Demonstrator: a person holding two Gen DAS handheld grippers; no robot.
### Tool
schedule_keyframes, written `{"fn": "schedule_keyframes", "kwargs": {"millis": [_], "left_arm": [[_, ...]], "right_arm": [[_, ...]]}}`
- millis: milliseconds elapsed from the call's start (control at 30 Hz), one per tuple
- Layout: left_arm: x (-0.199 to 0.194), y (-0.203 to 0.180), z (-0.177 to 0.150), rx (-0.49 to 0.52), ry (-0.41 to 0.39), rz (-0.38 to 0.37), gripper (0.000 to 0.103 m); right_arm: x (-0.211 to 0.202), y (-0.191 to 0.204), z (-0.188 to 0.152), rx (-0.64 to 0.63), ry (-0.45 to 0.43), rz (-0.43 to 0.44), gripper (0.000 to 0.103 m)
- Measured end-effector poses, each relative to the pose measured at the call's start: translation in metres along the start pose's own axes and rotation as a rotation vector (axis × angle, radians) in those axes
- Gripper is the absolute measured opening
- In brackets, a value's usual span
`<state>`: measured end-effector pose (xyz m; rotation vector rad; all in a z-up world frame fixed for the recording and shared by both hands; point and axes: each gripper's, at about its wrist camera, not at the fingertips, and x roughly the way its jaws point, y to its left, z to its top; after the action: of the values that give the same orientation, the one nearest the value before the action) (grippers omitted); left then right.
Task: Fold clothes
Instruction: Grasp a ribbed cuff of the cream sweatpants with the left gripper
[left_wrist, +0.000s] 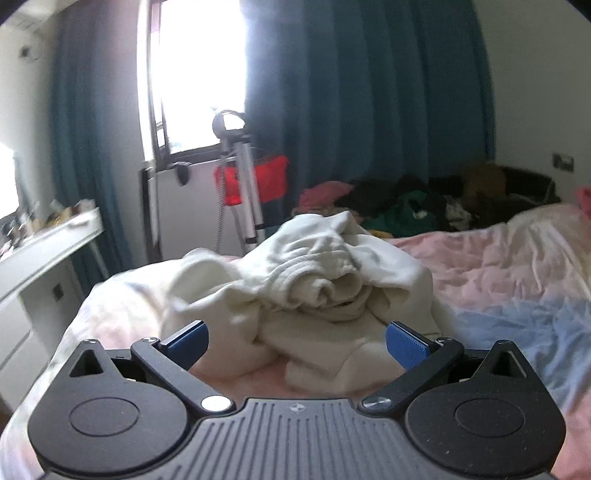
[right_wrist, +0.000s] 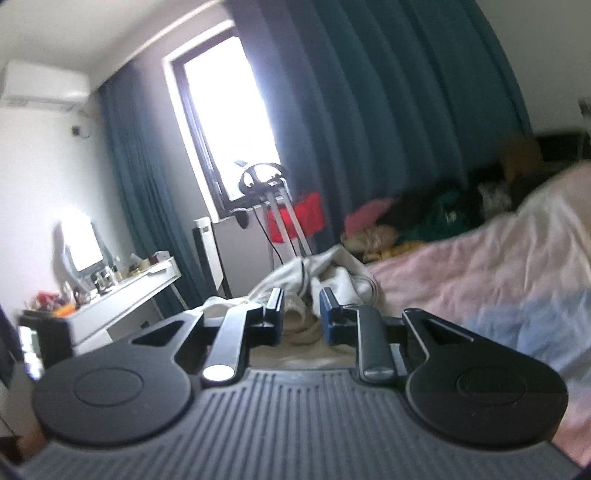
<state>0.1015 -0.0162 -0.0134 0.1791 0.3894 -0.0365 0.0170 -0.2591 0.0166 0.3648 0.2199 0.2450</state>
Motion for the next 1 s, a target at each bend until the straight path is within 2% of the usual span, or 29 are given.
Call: {"fn": "schedule_keyframes", "kwargs": {"millis": [100,267,367,467,500,533,567,600,700,800,1000], "left_arm": [[0.046,-0.02,0.008,0.114,-0.03,-0.01,0.103],[0.129,-0.054,0.02,0.276,-0.033,0.079,0.098],[0.175,-0.072,0.031,0.321,0.015,0.09,0.097],[0.215,-0.086,0.035,0.362,0.098,0.106,0.081],[0.225,-0.087,0.038,0.355,0.119,0.114,0.066],[0.234,-0.087,0.041,0.346,0.136,0.119,0.063],[0.238,-0.082,0.046,0.324,0.142,0.114,0.053],[0.236,-0.077,0.051,0.282,0.137,0.103,0.039],[0.214,-0.056,0.072,0.139,0.104,0.055,0.023],[0.169,-0.034,0.094,0.019,0.055,-0.052,0.016],[0.052,0.016,0.114,-0.239,-0.02,-0.263,0.015]], "right_arm": [[0.014,-0.009,-0.01,-0.015,0.03,-0.03,0.023],[0.042,-0.027,-0.022,0.004,0.078,-0.065,0.023],[0.062,-0.044,-0.032,0.041,0.11,-0.091,0.024],[0.082,-0.061,-0.042,0.078,0.141,-0.117,0.024],[0.089,-0.066,-0.045,0.09,0.152,-0.126,0.024],[0.096,-0.072,-0.048,0.103,0.162,-0.134,0.024],[0.102,-0.077,-0.053,0.113,0.174,-0.139,0.024],[0.108,-0.082,-0.058,0.123,0.186,-0.142,0.024],[0.121,-0.088,-0.069,0.132,0.203,-0.147,0.024],[0.125,-0.09,-0.074,0.144,0.185,-0.171,0.024],[0.109,-0.082,-0.068,0.126,0.091,-0.174,0.024]]}}
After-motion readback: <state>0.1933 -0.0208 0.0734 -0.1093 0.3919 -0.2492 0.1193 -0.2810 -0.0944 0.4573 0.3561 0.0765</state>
